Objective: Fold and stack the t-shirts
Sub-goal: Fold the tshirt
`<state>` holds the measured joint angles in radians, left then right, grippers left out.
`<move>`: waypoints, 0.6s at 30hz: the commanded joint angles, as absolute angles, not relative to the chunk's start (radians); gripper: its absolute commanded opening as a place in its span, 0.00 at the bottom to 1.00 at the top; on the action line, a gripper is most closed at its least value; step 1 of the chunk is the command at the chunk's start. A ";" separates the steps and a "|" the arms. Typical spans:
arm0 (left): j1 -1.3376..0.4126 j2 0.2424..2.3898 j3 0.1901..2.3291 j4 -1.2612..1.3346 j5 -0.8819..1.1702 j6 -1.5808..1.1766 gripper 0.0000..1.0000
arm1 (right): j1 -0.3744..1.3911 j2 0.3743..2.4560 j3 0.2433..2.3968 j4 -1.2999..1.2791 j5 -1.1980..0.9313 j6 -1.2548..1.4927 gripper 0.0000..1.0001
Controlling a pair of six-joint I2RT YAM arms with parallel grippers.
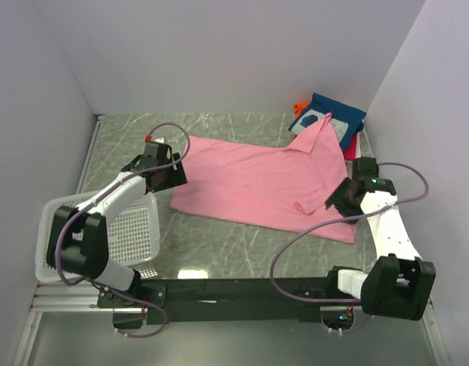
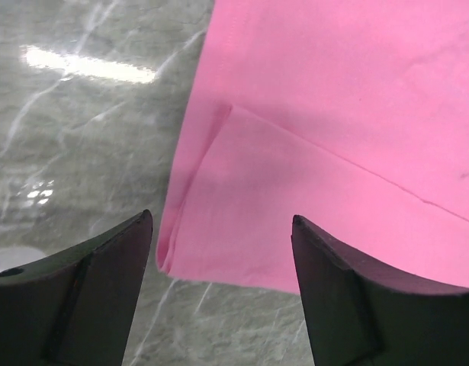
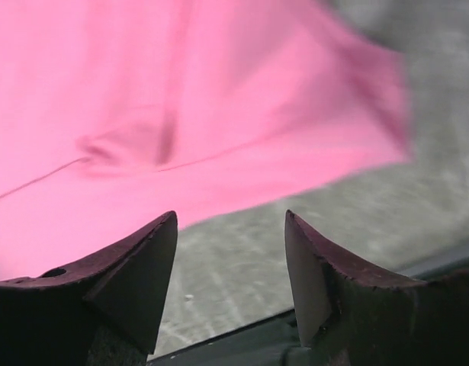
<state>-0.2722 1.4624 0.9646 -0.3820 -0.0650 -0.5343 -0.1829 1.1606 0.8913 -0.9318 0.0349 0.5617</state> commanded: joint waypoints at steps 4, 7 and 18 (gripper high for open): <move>-0.290 1.595 1.054 -0.335 0.040 -0.492 0.79 | -0.005 1.325 0.933 -0.729 -0.054 0.661 0.64; -0.295 1.644 1.071 -0.322 0.080 -0.492 0.79 | 0.041 1.417 0.969 -0.715 -0.051 0.669 0.64; -0.302 1.703 1.080 -0.325 0.081 -0.491 0.78 | 0.100 1.592 1.029 -0.768 -0.020 0.696 0.58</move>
